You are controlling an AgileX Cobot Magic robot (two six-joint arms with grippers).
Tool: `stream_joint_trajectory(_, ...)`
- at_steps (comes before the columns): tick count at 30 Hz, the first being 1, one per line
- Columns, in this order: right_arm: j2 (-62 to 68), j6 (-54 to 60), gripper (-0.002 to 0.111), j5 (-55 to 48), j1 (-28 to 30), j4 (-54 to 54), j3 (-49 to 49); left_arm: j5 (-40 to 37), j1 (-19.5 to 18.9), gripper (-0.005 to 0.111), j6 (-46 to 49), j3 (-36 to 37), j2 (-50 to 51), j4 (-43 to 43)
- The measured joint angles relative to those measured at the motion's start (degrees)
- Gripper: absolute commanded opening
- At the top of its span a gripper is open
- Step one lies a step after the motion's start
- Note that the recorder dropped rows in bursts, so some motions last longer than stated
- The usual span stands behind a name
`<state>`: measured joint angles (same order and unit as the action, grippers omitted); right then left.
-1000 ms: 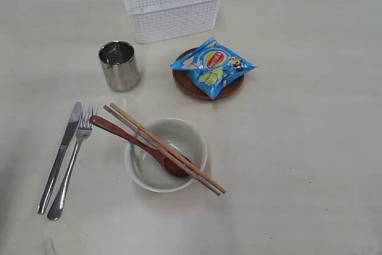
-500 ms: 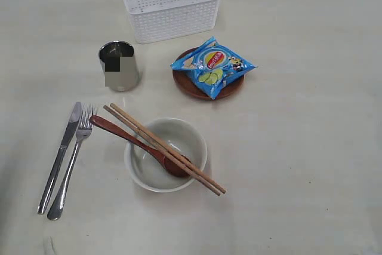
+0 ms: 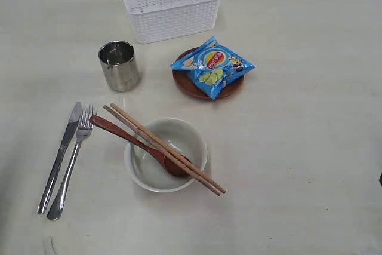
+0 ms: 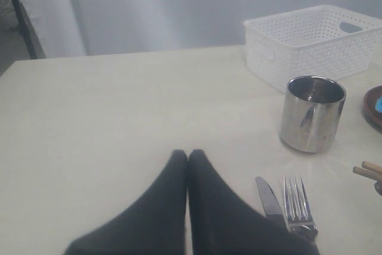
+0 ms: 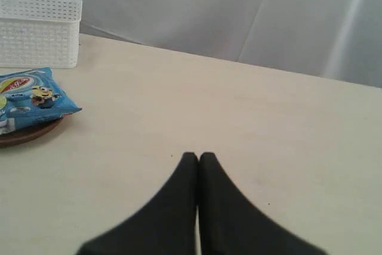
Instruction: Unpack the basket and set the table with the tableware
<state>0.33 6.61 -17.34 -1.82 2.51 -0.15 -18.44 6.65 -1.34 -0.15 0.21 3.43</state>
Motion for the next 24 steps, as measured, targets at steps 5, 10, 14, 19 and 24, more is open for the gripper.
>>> stream_joint_trajectory(5,0.00,-0.69,0.000,-0.86,0.00,-0.11,0.00,0.00,0.00,0.000,0.00,0.00,0.00,0.00)
stream_joint_trajectory(10,0.00,-0.75,0.000,-1.09,0.00,-0.11,0.00,0.00,0.00,0.000,0.00,0.00,0.00,0.00)
stream_joint_trajectory(14,0.00,-0.75,0.000,-1.21,0.00,-0.11,0.00,0.00,0.00,0.000,0.00,0.00,0.00,0.00)
stream_joint_trajectory(19,0.00,-0.75,0.000,-1.24,0.00,-0.11,0.00,0.00,0.00,0.000,0.00,0.00,0.00,0.00)
stream_joint_trajectory(24,0.00,-0.75,0.000,-1.24,0.00,-0.11,0.00,0.00,0.00,0.000,0.00,0.00,0.00,0.00)
